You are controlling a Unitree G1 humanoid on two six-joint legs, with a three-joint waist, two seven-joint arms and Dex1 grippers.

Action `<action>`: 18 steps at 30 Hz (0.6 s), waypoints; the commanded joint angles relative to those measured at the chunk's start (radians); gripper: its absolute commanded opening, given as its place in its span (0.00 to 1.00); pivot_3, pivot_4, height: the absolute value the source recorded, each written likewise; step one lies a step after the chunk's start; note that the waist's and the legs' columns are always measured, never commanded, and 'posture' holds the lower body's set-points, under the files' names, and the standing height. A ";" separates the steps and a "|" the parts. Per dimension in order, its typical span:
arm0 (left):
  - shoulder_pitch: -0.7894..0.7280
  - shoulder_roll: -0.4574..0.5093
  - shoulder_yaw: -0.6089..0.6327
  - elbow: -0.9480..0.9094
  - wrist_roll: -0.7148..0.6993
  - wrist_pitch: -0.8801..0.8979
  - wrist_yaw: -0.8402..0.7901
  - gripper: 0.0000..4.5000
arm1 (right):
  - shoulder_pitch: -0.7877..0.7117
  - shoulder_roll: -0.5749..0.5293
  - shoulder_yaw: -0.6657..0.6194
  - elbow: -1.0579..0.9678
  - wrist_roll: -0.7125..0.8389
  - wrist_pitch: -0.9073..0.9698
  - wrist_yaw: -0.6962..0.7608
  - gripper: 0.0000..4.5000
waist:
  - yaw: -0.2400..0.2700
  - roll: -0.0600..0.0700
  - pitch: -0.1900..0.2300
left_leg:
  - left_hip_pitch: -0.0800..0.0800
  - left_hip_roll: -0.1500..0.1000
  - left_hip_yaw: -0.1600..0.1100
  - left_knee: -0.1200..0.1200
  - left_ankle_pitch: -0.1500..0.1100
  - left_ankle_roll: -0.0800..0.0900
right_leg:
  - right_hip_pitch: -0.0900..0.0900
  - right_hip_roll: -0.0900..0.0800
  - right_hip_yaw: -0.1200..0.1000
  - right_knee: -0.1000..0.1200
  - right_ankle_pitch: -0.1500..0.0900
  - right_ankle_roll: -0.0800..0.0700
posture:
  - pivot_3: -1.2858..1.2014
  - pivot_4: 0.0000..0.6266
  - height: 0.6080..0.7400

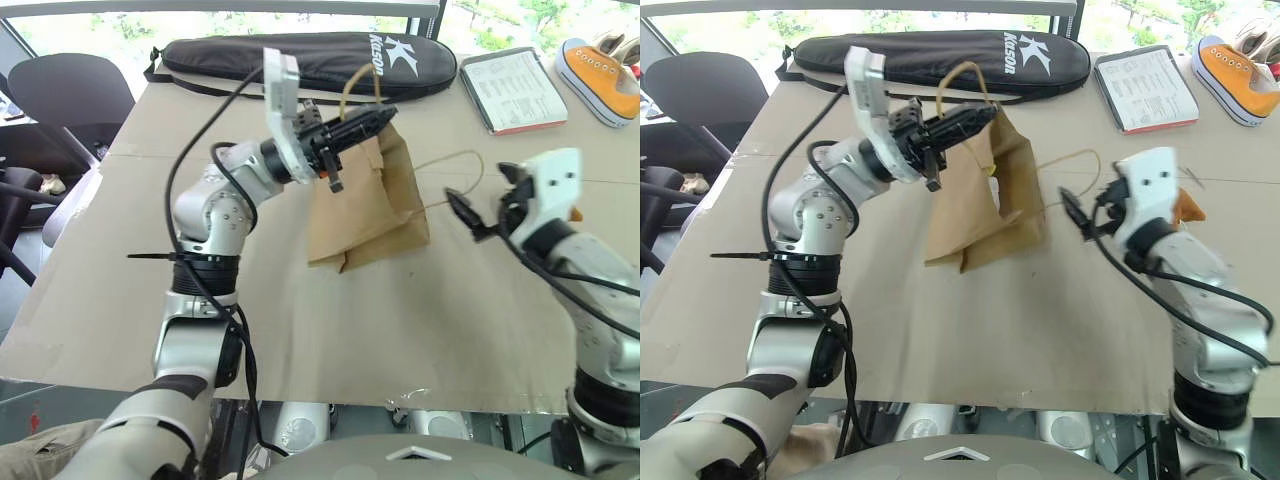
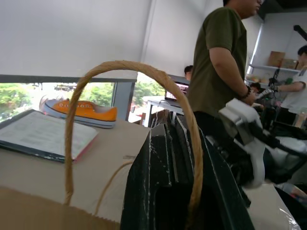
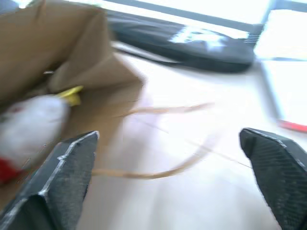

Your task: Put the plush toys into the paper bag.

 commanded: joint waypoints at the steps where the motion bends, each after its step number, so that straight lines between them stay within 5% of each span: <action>1: -0.026 -0.063 -0.018 0.070 0.049 -0.080 -0.027 0.00 | -0.149 -0.023 -0.170 -0.082 0.056 0.202 -0.065 0.99 | -0.006 0.000 0.000 | 0.000 0.000 0.001 0.000 0.000 0.000 | 0.000 0.000 0.001 0.001 0.000 0.000 | 0.52 0.24 1.00; 5: -0.019 -0.130 -0.046 0.112 0.108 -0.142 -0.021 0.00 | -0.279 -0.065 -0.286 -0.051 0.120 0.329 -0.047 0.99 | -0.004 0.000 0.000 | 0.001 0.000 0.000 0.000 -0.001 0.002 | 0.000 0.001 0.001 0.001 0.000 0.000 | 0.52 0.24 1.00; 10: -0.018 -0.185 -0.018 0.141 0.154 -0.201 0.044 0.00 | -0.123 -0.426 -0.050 0.145 -0.031 0.257 -0.029 0.99 | 0.010 0.001 0.000 | -0.004 0.000 -0.001 0.000 -0.002 0.004 | 0.000 0.000 0.001 -0.005 0.000 0.000 | 0.52 0.24 1.00; 14: 0.001 -0.196 -0.032 0.147 0.204 -0.253 0.052 0.00 | -0.174 -0.418 0.006 0.307 -0.034 0.189 -0.024 0.99 | 0.002 0.001 0.000 | -0.004 -0.001 0.002 0.002 -0.003 0.005 | -0.002 0.000 0.004 -0.004 0.000 0.001 | 0.52 0.24 1.00; 18: 0.076 -0.211 0.002 0.071 0.164 -0.275 0.048 0.00 | -0.298 -0.346 0.171 0.737 -0.087 0.030 0.021 0.99 | -0.014 0.000 -0.001 | 0.002 0.000 0.006 0.002 -0.003 0.005 | 0.001 0.003 0.008 -0.002 0.000 0.001 | 0.52 0.24 1.00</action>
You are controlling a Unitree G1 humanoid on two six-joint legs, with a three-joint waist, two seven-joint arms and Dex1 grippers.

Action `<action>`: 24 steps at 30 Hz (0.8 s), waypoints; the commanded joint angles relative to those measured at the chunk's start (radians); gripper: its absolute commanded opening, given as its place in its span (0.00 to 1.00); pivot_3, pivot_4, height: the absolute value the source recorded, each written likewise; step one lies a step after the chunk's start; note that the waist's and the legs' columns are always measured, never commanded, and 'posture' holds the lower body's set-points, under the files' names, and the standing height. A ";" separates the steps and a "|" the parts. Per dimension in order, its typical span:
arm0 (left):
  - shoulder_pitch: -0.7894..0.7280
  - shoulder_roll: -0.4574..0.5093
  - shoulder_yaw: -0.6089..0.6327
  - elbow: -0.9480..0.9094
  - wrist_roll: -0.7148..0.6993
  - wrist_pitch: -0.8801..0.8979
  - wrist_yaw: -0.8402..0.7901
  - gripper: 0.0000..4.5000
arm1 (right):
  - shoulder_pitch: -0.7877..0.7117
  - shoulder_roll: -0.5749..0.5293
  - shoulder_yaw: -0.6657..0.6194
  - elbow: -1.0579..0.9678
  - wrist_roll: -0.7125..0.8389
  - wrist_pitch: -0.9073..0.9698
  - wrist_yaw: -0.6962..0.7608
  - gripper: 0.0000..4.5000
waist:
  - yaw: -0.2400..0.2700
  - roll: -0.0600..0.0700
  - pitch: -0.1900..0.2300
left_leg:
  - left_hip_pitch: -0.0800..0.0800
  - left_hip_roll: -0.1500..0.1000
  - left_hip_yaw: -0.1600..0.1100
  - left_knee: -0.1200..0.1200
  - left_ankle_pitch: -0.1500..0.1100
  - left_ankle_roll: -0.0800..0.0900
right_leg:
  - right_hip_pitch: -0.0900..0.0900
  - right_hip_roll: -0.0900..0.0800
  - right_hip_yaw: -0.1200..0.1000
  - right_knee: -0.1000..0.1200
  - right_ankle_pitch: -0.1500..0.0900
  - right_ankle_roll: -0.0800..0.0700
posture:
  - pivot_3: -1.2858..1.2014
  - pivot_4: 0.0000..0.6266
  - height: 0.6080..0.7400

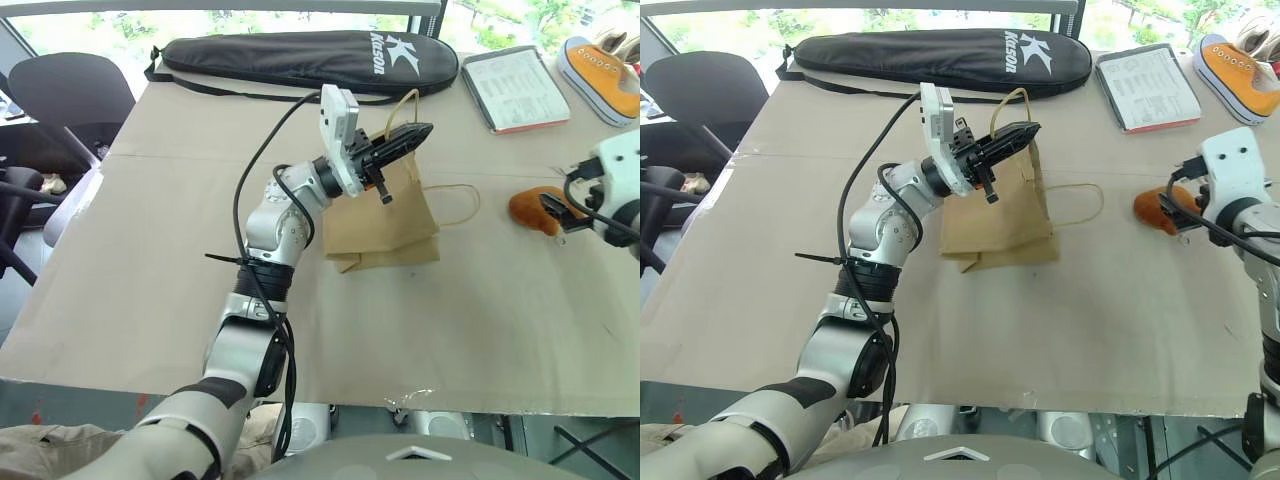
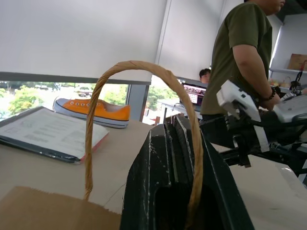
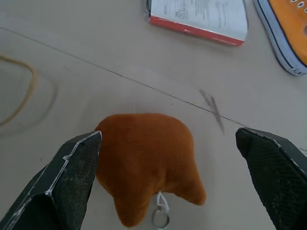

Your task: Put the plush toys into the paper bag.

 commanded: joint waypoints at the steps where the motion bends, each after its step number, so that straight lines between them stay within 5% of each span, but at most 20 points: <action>1: 0.064 -0.019 0.045 -0.111 -0.058 -0.021 0.010 0.00 | -0.055 0.024 0.106 0.282 -0.063 -0.138 0.042 0.99 | 0.004 0.000 0.000 | 0.001 0.001 0.000 -0.001 0.000 0.001 | 0.001 0.000 0.000 0.000 0.000 0.000 | 0.52 0.24 1.00; 2: 0.079 -0.024 0.062 -0.138 -0.089 -0.003 0.017 0.00 | -0.057 0.019 0.121 0.300 -0.070 -0.153 0.055 0.99 | 0.008 0.000 0.000 | 0.001 0.001 0.000 -0.002 -0.001 0.002 | 0.000 0.000 0.000 0.000 0.000 0.000 | 0.52 0.24 1.00; 7: 0.165 -0.009 0.139 -0.288 -0.238 0.096 0.046 0.00 | -0.049 0.019 0.119 0.324 -0.064 -0.180 0.090 0.41 | 0.013 0.001 0.000 | -0.004 0.002 0.000 -0.001 0.000 -0.001 | -0.005 -0.002 0.001 0.002 0.000 0.001 | 0.52 0.24 1.00; 12: 0.210 0.020 0.153 -0.331 -0.258 0.131 0.071 0.00 | -0.010 0.016 -0.005 0.173 0.019 -0.207 0.144 0.01 | 0.015 0.002 0.001 | -0.001 0.001 0.000 0.001 0.000 0.000 | 0.000 -0.002 0.001 0.002 0.000 0.001 | 0.52 0.24 1.00; 19: 0.219 0.057 0.160 -0.341 -0.270 0.167 0.074 0.00 | -0.066 0.066 -0.154 -0.134 0.259 -0.153 0.205 0.01 | 0.007 0.002 0.001 | -0.001 0.002 0.000 0.000 0.000 0.000 | -0.001 -0.001 0.002 0.003 0.000 0.001 | 0.52 0.24 1.00; 24: 0.213 0.085 0.184 -0.355 -0.301 0.198 0.090 0.00 | -0.162 0.114 0.002 -0.295 0.298 -0.111 0.157 0.01 | 0.008 0.002 0.001 | 0.000 0.002 -0.001 0.000 0.000 -0.001 | -0.001 -0.001 0.001 0.003 0.000 0.001 | 0.52 0.24 1.00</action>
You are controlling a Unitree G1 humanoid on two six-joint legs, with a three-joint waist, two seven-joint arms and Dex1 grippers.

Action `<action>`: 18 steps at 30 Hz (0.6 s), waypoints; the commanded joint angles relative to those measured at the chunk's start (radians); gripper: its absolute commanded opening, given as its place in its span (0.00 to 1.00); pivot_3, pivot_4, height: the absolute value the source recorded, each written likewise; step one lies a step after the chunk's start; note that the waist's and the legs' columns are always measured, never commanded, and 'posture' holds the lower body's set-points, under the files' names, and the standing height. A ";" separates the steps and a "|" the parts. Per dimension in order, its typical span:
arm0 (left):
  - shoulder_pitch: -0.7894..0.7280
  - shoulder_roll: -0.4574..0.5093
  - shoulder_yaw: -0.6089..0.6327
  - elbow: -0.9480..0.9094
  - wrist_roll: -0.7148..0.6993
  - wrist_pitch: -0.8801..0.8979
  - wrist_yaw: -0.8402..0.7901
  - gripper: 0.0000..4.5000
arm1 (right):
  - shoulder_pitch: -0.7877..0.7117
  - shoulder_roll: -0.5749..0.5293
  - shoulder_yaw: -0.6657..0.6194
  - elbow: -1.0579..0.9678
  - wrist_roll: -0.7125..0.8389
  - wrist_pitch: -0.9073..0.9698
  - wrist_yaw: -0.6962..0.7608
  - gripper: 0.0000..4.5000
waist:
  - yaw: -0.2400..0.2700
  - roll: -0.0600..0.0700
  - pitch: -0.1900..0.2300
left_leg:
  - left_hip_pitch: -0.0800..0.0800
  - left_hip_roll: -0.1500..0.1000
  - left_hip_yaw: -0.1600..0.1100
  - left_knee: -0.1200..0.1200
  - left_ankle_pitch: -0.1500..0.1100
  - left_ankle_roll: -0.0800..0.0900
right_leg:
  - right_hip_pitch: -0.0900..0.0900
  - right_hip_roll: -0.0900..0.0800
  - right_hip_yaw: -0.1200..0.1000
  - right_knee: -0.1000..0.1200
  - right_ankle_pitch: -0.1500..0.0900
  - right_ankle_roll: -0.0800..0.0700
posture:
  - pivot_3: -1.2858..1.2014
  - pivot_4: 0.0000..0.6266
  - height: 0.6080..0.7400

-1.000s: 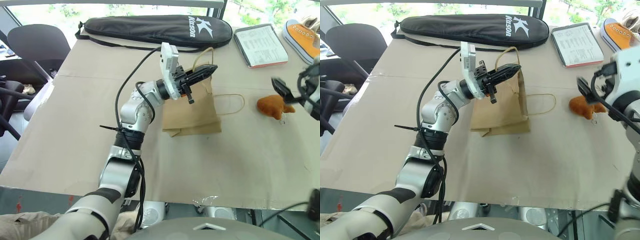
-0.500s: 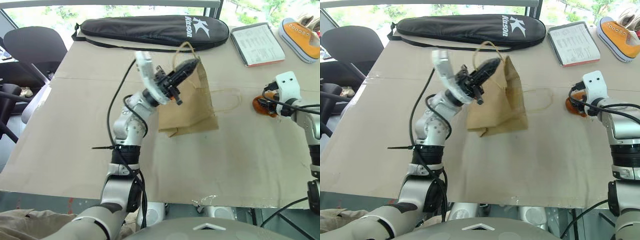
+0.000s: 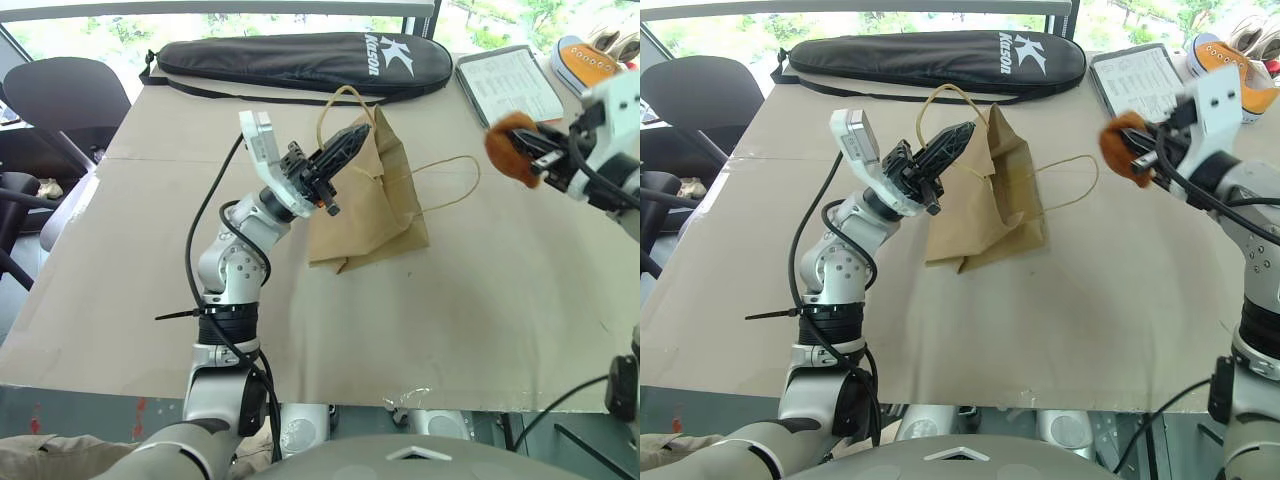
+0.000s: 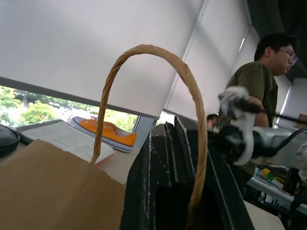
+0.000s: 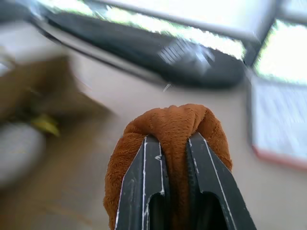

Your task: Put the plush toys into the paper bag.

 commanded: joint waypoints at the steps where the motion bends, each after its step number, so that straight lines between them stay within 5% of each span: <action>1: -0.008 0.017 0.024 -0.060 -0.040 0.016 0.010 0.00 | -0.025 -0.010 0.123 -0.059 -0.020 -0.006 -0.012 0.01 | 0.002 0.000 0.000 | 0.000 0.000 0.000 0.000 0.000 0.000 | 0.000 0.000 0.000 0.000 0.000 0.000 | 0.52 0.24 1.00; 10: 0.047 0.063 0.063 -0.140 -0.087 0.071 0.060 0.00 | -0.113 -0.006 0.498 0.108 -0.166 -0.157 0.135 0.01 | 0.002 -0.001 0.000 | -0.001 -0.001 0.000 0.000 0.000 0.000 | 0.000 -0.002 -0.001 -0.001 0.000 0.000 | 0.52 0.24 1.00; 14: 0.087 0.079 0.067 -0.180 -0.089 0.071 0.081 0.00 | -0.159 0.034 0.517 0.135 -0.154 -0.198 0.201 0.30 | 0.000 -0.001 0.000 | -0.001 -0.001 0.000 0.000 0.000 0.000 | 0.000 -0.002 -0.001 -0.001 0.000 0.000 | 0.52 0.24 1.00; 17: 0.115 0.086 0.075 -0.199 -0.087 0.066 0.095 0.00 | -0.166 0.007 0.521 0.129 -0.177 -0.208 0.236 0.63 | 0.003 -0.001 0.000 | -0.001 -0.001 0.000 0.000 0.000 0.000 | 0.000 -0.002 -0.001 -0.001 0.000 0.000 | 0.52 0.24 1.00; 18: 0.122 0.088 0.075 -0.201 -0.086 0.064 0.096 0.00 | -0.164 -0.001 0.515 0.125 -0.178 -0.208 0.244 0.63 | 0.005 -0.001 0.000 | -0.001 -0.001 0.000 0.000 0.000 0.000 | 0.000 -0.003 -0.002 -0.001 0.000 0.000 | 0.52 0.24 1.00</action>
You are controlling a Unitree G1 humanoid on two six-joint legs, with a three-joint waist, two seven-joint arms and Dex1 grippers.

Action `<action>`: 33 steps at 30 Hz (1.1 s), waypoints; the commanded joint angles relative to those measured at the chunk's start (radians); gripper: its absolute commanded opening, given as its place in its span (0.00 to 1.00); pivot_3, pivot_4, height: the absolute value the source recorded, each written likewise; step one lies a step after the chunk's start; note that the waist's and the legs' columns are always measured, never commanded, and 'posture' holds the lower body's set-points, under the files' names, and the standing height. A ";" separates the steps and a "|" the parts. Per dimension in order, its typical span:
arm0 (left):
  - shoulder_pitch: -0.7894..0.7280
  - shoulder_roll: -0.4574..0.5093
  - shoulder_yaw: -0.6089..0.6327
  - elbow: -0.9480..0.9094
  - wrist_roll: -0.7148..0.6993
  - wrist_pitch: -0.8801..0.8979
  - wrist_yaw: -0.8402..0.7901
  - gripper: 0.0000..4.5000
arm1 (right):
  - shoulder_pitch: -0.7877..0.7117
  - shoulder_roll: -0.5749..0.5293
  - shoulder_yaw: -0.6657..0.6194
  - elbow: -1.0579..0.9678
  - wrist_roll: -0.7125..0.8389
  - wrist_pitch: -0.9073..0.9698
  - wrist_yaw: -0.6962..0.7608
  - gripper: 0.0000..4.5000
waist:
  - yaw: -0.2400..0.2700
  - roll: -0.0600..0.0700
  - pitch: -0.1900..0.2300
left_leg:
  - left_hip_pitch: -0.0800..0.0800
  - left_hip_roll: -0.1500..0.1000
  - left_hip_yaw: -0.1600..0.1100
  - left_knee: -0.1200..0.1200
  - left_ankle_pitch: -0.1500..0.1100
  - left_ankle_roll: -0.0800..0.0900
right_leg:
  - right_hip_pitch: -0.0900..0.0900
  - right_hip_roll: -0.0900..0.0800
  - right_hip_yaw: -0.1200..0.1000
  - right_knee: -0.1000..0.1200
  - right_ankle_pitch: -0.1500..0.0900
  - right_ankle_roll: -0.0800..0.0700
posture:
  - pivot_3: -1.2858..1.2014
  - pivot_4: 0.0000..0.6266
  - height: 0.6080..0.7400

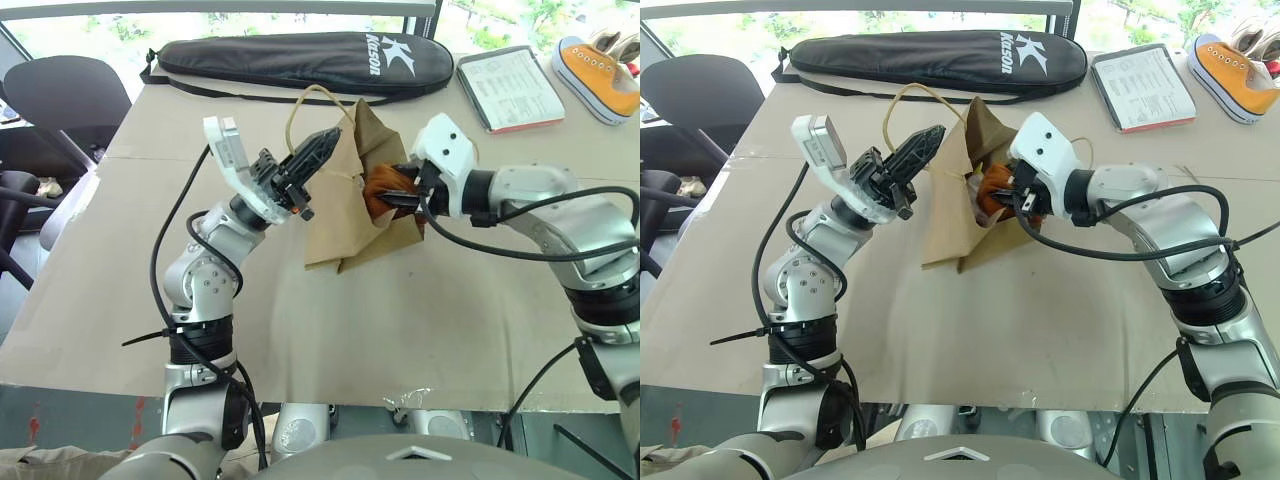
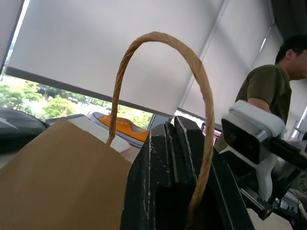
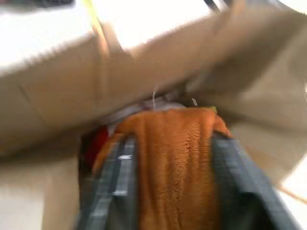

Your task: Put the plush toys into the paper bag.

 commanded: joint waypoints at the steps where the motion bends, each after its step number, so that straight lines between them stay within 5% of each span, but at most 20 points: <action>1: 0.018 0.016 0.010 -0.057 -0.011 -0.011 0.006 0.00 | -0.013 -0.032 -0.034 -0.034 -0.011 -0.022 0.029 0.63 | 0.004 0.000 0.000 | 0.000 0.000 0.000 0.000 0.000 0.000 | 0.000 -0.001 -0.001 0.000 0.000 0.000 | 0.52 0.24 1.00; 12: 0.017 0.031 0.015 -0.034 -0.012 -0.027 -0.006 0.00 | 0.004 -0.065 -0.410 -0.107 0.125 0.226 -0.113 0.63 | 0.003 0.000 0.000 | 0.000 0.000 0.000 0.000 0.000 0.000 | 0.000 -0.002 -0.002 0.000 0.000 0.000 | 0.52 0.24 1.00; 16: 0.015 0.043 0.021 -0.015 -0.007 -0.031 -0.021 0.00 | 0.056 -0.099 -0.424 -0.064 0.088 0.312 -0.187 0.63 | 0.002 0.000 0.000 | 0.000 -0.001 0.000 0.000 0.000 0.000 | 0.001 -0.003 -0.002 0.000 0.000 0.000 | 0.52 0.24 1.00; 24: -0.002 0.067 0.032 -0.002 -0.003 -0.034 -0.028 0.00 | 0.063 0.022 -0.463 0.103 0.126 0.384 -0.244 0.63 | -0.001 0.000 0.000 | 0.000 0.000 0.001 -0.001 0.000 0.000 | 0.000 0.000 0.000 0.000 0.000 0.000 | 0.52 0.24 1.00; 29: -0.004 0.085 0.042 -0.011 -0.007 -0.039 -0.024 0.00 | 0.091 -0.008 -0.430 0.134 0.105 0.330 -0.219 0.12 | 0.001 0.000 0.000 | 0.000 0.000 0.001 -0.001 0.000 0.000 | 0.000 0.000 0.000 -0.001 0.000 0.000 | 0.52 0.24 1.00; 33: 0.001 0.088 0.045 -0.016 -0.004 -0.042 -0.022 0.00 | 0.089 -0.011 -0.496 0.132 0.136 0.340 -0.224 0.04 | 0.000 0.000 0.000 | 0.000 0.000 0.001 -0.001 0.000 0.000 | 0.000 0.000 0.000 0.000 0.000 0.000 | 0.52 0.24 1.00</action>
